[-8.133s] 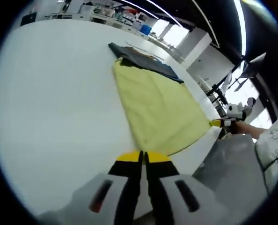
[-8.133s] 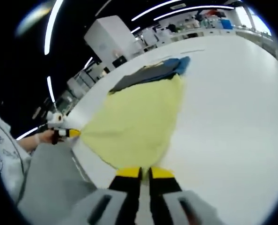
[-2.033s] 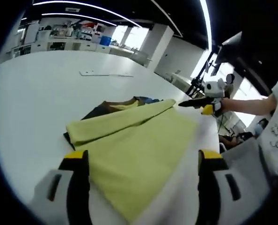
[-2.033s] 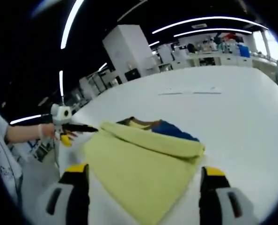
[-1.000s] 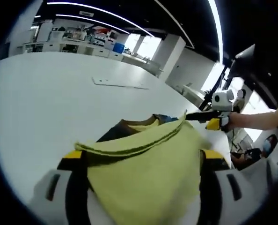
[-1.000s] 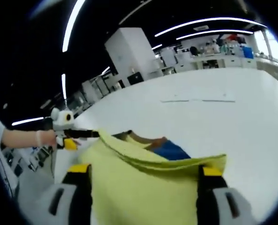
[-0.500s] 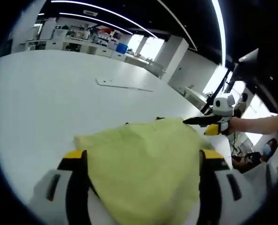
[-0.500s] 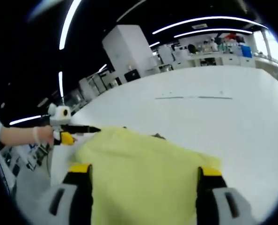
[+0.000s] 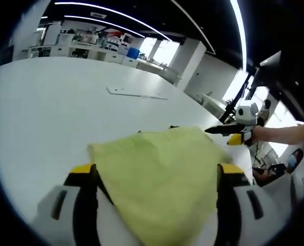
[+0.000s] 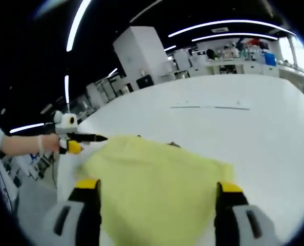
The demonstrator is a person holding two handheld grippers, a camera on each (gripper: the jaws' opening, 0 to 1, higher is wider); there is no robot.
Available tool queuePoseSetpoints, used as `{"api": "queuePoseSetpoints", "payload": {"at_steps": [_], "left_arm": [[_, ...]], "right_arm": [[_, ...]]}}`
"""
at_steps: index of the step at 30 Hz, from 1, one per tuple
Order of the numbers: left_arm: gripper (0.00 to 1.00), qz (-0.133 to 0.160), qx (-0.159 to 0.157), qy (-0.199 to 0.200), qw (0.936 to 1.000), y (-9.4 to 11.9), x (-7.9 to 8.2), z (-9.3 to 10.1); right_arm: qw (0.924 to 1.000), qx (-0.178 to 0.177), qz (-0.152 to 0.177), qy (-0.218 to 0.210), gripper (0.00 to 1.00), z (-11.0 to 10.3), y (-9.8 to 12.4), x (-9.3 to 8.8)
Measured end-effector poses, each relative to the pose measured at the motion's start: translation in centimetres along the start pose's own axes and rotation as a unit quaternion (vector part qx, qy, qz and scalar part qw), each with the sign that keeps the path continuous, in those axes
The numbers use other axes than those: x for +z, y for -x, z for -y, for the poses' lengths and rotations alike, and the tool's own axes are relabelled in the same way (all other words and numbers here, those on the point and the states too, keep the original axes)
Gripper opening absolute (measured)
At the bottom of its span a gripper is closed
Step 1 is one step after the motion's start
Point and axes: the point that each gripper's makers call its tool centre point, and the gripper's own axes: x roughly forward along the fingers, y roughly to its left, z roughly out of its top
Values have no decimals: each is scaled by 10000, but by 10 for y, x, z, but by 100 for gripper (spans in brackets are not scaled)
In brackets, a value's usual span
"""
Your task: Fold the garment on the visible template until the final outline fits inside the template.
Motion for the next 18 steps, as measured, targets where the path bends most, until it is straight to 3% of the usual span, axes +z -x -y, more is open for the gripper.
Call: {"api": "queuePoseSetpoints", "payload": {"at_steps": [4,18], "left_arm": [[93,-49,29,-49,10000,4,-5,1],[90,-102,157,23,9998,49,-35,10]], "right_arm": [[10000,-47,-18,37,93,-1,8,-3],[9997,-173,-169,-46,89,1,40,-28]]}}
